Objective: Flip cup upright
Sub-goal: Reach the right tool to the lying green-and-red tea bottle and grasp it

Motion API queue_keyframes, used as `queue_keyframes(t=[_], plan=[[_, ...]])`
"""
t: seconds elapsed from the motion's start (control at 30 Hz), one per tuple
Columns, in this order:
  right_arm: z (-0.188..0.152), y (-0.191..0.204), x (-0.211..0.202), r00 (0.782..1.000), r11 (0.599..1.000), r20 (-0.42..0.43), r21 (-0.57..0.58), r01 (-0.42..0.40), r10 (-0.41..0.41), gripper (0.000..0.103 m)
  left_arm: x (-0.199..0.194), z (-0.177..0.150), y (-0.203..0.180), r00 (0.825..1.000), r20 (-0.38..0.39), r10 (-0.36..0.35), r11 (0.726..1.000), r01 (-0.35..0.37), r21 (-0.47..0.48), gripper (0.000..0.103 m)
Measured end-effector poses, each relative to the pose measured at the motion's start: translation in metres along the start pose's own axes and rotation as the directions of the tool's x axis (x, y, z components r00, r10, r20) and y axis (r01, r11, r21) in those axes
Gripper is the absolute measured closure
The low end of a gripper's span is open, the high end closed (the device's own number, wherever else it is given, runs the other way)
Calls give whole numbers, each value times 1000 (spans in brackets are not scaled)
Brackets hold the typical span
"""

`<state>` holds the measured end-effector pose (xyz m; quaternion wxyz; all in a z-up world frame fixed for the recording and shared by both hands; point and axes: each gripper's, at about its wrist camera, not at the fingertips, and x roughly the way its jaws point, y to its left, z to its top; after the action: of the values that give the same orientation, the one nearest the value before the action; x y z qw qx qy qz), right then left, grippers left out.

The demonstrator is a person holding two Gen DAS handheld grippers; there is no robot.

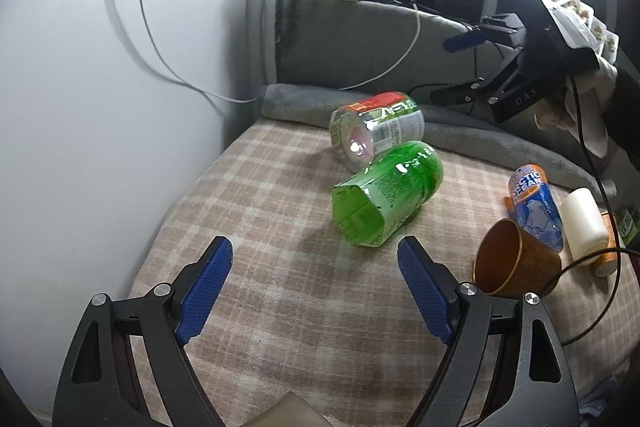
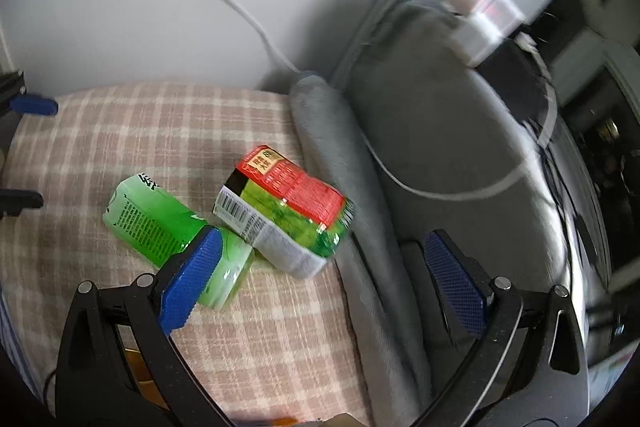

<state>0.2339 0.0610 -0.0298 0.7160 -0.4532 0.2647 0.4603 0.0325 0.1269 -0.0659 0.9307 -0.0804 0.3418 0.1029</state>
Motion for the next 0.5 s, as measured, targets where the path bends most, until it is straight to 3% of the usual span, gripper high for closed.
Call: queue_keyframes(t=[0.2,0.5], plan=[[14,7,34,994,991,-92,-111,-72,61,4,1,2,13,1000,-6,23,999,-23,-37,18],[23,21,73,980,959,-183,-252,-129,83,4,4,1,34,998,-20,63,994,-65,-90,18]])
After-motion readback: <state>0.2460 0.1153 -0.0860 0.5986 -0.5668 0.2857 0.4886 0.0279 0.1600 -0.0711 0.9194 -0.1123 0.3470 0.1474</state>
